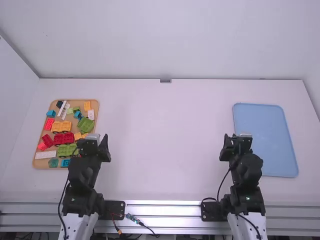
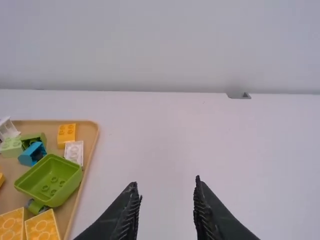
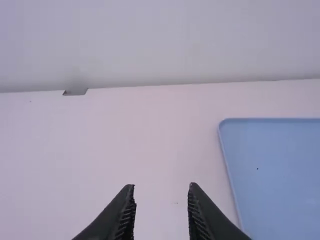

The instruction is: Assemble lego blocks to make yellow taxi

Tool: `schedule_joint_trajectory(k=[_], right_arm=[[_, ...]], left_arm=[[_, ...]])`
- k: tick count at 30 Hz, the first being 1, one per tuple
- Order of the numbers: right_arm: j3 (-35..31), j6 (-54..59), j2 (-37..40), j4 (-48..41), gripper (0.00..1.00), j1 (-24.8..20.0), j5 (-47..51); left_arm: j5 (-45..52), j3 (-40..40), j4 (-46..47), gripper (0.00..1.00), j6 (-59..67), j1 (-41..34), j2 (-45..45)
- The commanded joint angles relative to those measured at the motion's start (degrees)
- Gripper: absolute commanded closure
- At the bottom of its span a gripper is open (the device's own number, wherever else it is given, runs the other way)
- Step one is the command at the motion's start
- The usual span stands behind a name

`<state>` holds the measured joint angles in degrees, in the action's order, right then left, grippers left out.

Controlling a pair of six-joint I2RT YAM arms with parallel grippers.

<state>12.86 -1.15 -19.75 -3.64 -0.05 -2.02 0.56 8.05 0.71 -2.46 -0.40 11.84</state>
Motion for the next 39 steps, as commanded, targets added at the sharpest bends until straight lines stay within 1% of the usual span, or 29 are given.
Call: schedule_joint_trajectory(k=[1, 6, 9, 10, 15, 18, 20, 21, 24, 27, 28, 29, 31, 35, 36, 37, 39], right_arm=[[4.1, -0.6, -3.4, -0.2, 0.67, 0.3, -1.7], [8.0, -1.1, -8.7, -0.7, 0.59, 0.4, -2.4], [11.7, -1.6, -13.7, -1.5, 0.51, 0.5, -3.2], [12.1, -1.6, -14.2, -1.5, 0.51, 0.5, -3.3], [17.6, -2.3, -21.8, -2.0, 0.39, 0.7, -4.5], [20.0, -2.6, -25.1, -2.3, 0.35, 0.7, -5.0], [22.1, -2.9, -28.0, -2.7, 0.3, 0.9, -5.5], [22.3, -2.9, -28.4, -2.8, 0.3, 0.9, -5.5], [25.5, -3.3, -32.8, -3.3, 0.23, 0.9, -6.2], [27.4, -3.6, -35.4, -3.6, 0.2, 0.9, -6.7], [28.7, -3.7, -37.2, -3.8, 0.17, 1.0, -6.9], [29.2, -3.7, -37.8, -3.9, 0.16, 1.0, -7.0], [30.8, -4.0, -40.0, -4.2, 0.13, 1.1, -7.4], [32.8, -4.2, -42.8, -4.6, 0.09, 1.0, -7.8], [33.7, -4.3, -44.0, -4.6, 0.07, 1.2, -8.0], [33.8, -4.3, -44.2, -4.6, 0.07, 1.2, -8.0], [34.9, -4.5, -45.7, -4.4, 0.04, 1.1, -8.3]], left_arm=[[-0.7, 3.2, -0.3, 0.67, -2.8, -0.6, 2.3], [-3.5, 6.9, 1.0, 0.59, -7.0, -0.7, 6.9], [-5.0, 11.7, 2.8, 0.52, -9.1, -0.9, 13.1], [-5.1, 12.3, 3.0, 0.51, -9.3, -0.9, 13.7], [-7.5, 23.1, 9.1, 0.4, -15.4, -0.1, 25.6], [-8.0, 29.1, 12.7, 0.35, -18.9, 1.1, 31.8], [-8.5, 34.6, 16.4, 0.31, -21.9, 2.7, 37.2], [-8.5, 35.4, 17.0, 0.3, -22.3, 3.0, 37.9], [-9.2, 45.1, 23.7, 0.24, -25.8, 6.2, 47.5], [-8.2, 52.0, 28.1, 0.2, -27.2, 8.7, 54.1], [-6.1, 57.4, 31.3, 0.17, -27.5, 10.9, 59.3], [-5.4, 59.3, 32.3, 0.16, -27.5, 11.7, 61.2], [-3.0, 67.1, 36.5, 0.13, -28.4, 15.0, 68.7], [-0.5, 78.1, 43.0, 0.09, -30.0, 19.5, 79.5], [0.3, 82.6, 45.6, 0.07, -31.8, 21.7, 84.3], [0.3, 83.4, 46.0, 0.07, -32.3, 22.1, 85.2], [0.5, 88.0, 48.3, 0.05, -34.7, 25.1, 90.9]])
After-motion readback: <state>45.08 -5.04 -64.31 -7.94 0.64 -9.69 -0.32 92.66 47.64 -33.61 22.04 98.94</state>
